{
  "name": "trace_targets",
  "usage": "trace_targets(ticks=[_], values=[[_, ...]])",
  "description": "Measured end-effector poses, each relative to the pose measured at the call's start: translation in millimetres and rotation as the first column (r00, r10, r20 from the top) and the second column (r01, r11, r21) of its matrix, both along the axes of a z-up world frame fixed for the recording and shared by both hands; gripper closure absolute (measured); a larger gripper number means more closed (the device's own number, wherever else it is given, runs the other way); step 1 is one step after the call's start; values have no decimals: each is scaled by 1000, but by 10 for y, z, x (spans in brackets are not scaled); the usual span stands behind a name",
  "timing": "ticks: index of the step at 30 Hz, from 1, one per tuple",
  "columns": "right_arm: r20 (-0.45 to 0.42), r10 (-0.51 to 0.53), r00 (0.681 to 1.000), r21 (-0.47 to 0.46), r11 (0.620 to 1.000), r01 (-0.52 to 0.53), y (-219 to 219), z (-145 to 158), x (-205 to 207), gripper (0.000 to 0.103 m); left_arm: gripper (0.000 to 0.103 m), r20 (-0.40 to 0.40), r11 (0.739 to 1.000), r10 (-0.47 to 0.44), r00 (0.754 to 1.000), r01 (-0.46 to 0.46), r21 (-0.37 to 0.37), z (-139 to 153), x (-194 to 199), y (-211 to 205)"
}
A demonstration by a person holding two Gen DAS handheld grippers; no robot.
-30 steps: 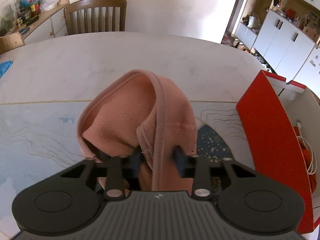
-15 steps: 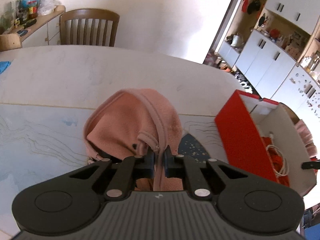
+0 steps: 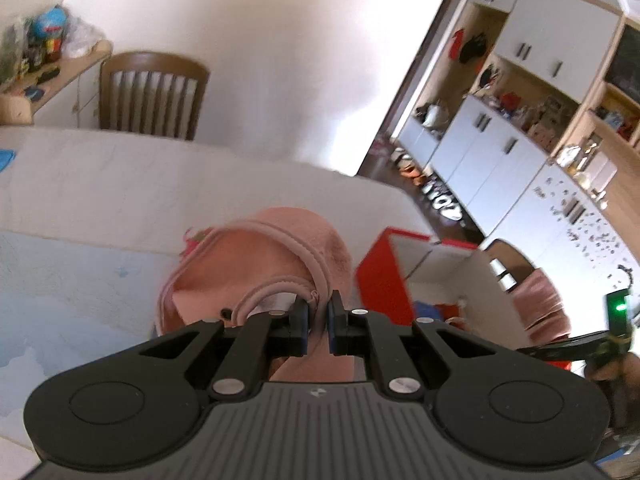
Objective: Organize objects
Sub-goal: 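Carry the pink cloth into the white box with the left gripper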
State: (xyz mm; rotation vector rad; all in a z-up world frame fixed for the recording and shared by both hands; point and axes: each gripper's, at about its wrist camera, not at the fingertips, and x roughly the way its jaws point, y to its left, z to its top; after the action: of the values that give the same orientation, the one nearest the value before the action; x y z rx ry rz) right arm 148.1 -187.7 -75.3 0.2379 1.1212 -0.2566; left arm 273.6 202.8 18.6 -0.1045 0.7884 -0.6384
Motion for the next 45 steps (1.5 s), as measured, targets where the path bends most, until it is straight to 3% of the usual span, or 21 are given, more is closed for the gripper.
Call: trace_targets(ticks=[11,20,24,30,40,45], values=[[24,52,998,23,998,-52,-43,-9,-31,99,95,106,983,-164,981,172,-64,631,-231,-772],[34,58,998,36,998,-59,-82,-8,-48,99,95,146,926,-347,926,363,-107,885,-332,-1760],[36,56,998,39,998,-58,-96,-14,-44,99,95,110,906,-403,909,413,-90,724,-321,-2114],[36,56,998,41,997,-58,-102,-20,-44,99,95,12,887,-460,888,461,-25,216,-255,-2495],[34,53,998,43,998,-55,-107,-32,-29,99,95,-93,879,-456,885,464,106,-449,-94,-2729],[31,56,998,44,997,-58,-115,-35,-25,99,95,-142,861,-460,877,479,170,-703,-14,-2811]])
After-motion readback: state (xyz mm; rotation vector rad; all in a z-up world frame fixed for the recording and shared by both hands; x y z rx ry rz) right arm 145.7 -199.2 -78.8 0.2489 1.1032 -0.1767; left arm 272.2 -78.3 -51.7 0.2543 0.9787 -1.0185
